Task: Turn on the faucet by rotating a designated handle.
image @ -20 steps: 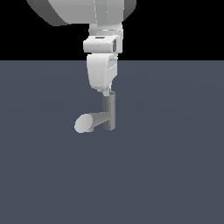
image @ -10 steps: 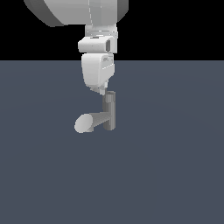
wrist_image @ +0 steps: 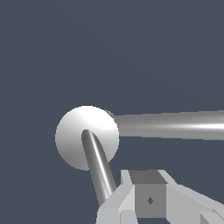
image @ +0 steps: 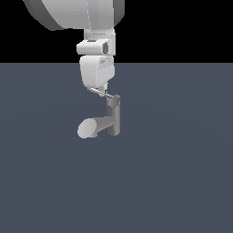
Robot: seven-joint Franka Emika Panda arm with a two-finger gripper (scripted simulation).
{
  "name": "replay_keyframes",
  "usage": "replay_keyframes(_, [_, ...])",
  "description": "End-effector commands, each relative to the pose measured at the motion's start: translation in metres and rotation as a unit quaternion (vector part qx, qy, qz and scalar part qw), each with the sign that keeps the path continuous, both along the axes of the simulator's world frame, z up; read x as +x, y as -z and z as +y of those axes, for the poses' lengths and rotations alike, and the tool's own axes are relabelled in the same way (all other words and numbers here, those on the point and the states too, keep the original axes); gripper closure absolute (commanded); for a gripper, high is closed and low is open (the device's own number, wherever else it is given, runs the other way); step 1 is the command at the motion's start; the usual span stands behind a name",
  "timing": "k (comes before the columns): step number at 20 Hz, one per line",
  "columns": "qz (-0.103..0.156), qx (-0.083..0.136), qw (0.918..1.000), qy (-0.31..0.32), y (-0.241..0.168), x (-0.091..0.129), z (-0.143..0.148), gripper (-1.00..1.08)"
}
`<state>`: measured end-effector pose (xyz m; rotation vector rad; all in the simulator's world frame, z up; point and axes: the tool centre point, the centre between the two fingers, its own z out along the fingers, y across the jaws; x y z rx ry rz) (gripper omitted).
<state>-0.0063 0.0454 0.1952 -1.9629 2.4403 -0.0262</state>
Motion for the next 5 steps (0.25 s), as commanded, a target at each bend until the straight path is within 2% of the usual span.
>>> replay_keyframes(1, [0.007,0.004,0.9995,-0.032,0.012,0.002,0.043,1.08])
replay_keyframes(5, [0.009,0.003,0.9993,-0.036,0.013,0.008,0.054,1.08])
